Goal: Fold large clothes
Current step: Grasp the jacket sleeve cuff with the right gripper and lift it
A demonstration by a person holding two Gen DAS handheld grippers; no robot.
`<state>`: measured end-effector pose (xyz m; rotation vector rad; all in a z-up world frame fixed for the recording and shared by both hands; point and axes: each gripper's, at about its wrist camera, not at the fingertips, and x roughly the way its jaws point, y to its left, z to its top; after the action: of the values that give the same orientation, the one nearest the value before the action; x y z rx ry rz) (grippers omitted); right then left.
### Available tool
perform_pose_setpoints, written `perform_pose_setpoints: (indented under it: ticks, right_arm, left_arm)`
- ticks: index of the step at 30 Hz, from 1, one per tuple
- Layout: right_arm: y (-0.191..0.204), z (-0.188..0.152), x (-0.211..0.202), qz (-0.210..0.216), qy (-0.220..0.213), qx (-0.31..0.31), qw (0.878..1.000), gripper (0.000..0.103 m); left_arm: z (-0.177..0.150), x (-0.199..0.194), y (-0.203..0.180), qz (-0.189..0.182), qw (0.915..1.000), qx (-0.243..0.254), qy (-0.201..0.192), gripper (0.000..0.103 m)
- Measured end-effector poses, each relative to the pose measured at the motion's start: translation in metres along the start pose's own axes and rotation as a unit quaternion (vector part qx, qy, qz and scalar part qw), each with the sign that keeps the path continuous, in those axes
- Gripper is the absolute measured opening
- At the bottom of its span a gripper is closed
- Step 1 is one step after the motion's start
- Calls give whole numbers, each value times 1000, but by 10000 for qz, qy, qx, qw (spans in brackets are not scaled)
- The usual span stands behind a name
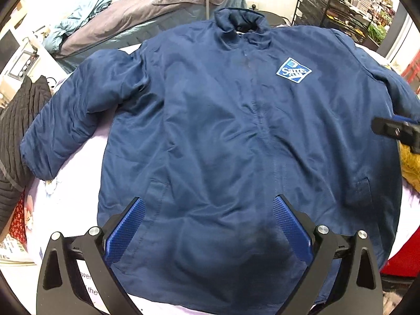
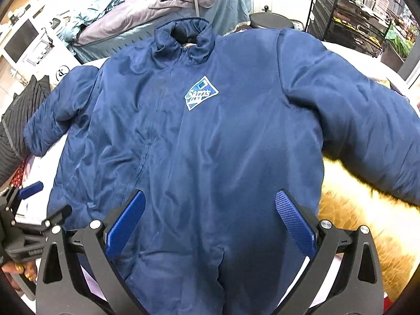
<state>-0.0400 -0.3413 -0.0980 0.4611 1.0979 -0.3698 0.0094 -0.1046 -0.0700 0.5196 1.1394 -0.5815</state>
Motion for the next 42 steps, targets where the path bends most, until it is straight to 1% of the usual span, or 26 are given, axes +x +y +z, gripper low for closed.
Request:
perform_pose_setpoints:
  ticks: [3,6,9,12,15,17,18,20,21,22,24,26,27,28,29,30,31,32,33,35,37,39,40,41,42]
  right_arm:
    - [-1,4,2,90,-1,14,10000,98]
    - [-2,3,7,38,39,-60,10000,98]
    - [-5,0,8,103,12,32,9999,98]
    - [-7,-2,9,66,-29,148,9999,98]
    - [-12,0,-3,54,-301,339,9990,98]
    - [-23,2,-23,-63,-736,484,9961,98]
    - [-30,2,-31,-127,-880,565,9944,98]
    - [-59,0,-50,-365,-1197,905,9880,98]
    - [-71,-2,-56,-471,-1279,1032,9853,98]
    - [-91,-4,-64,-643,-1403,1237,9802,98]
    - [-132,-12,-80,-987,-1610,1702,9671,98]
    - [-183,-25,-98,-1325,-1793,2410,9446,98]
    - [-214,-36,-110,-1466,-1886,2923,9260,98]
    - [-235,-45,-118,-1515,-1970,3302,9106,98]
    - [-256,-56,-126,-1549,-2068,3713,8919,98]
    - [-271,-64,-131,-1565,-2118,4000,8779,97]
    - [-287,-75,-137,-1581,-2152,4367,8591,95]
    - [-299,-85,-140,-1558,-2167,4668,8431,89]
    - [-310,-98,-143,-1520,-2153,5032,8230,85]
    - [-318,-118,-148,-1459,-2148,5475,7955,83]
    - [-315,-133,-154,-1620,-2179,5669,7777,83]
    - [-322,-140,-152,-1617,-2131,5730,7747,83]
    - [-332,-143,-148,-1558,-2028,5835,7708,83]
    - [-340,-145,-143,-1446,-1999,5961,7640,83]
    - [-349,-145,-138,-1262,-2043,6082,7566,78]
  left_arm:
    - [-2,3,-7,-5,10000,55,44,96]
    - [-3,7,-11,40,9998,68,182,96]
    - [-3,4,-12,-1,9998,61,178,96]
    - [-1,1,-14,18,9998,144,143,96]
    - [5,5,-16,35,9997,204,104,96]
    - [11,9,-19,111,9995,270,109,96]
    - [15,11,-20,125,9995,267,118,96]
    - [20,12,-21,51,9997,210,90,96]
    - [24,12,-22,2,9998,190,68,96]
    - [26,14,-24,-17,9998,208,67,96]
    - [31,17,-29,-5,9994,318,102,96]
    - [35,18,-33,20,9991,404,84,96]
    - [36,16,-33,12,9991,430,38,96]
    - [36,16,-34,10,9990,438,21,96]
    - [37,15,-34,7,9990,449,19,96]
    - [37,16,-33,3,9990,449,23,96]
    - [37,17,-33,-1,9990,440,29,96]
    - [38,18,-33,3,9991,428,57,96]
    - [38,19,-32,8,9990,428,93,96]
    - [40,23,-29,21,9990,415,147,96]
    - [41,24,-26,40,9991,401,142,96]
    - [44,23,-23,38,9993,367,95,96]
    - [46,22,-21,19,9994,342,54,96]
    - [47,22,-20,16,9994,335,21,96]
    - [47,22,-18,34,9994,340,4,96]
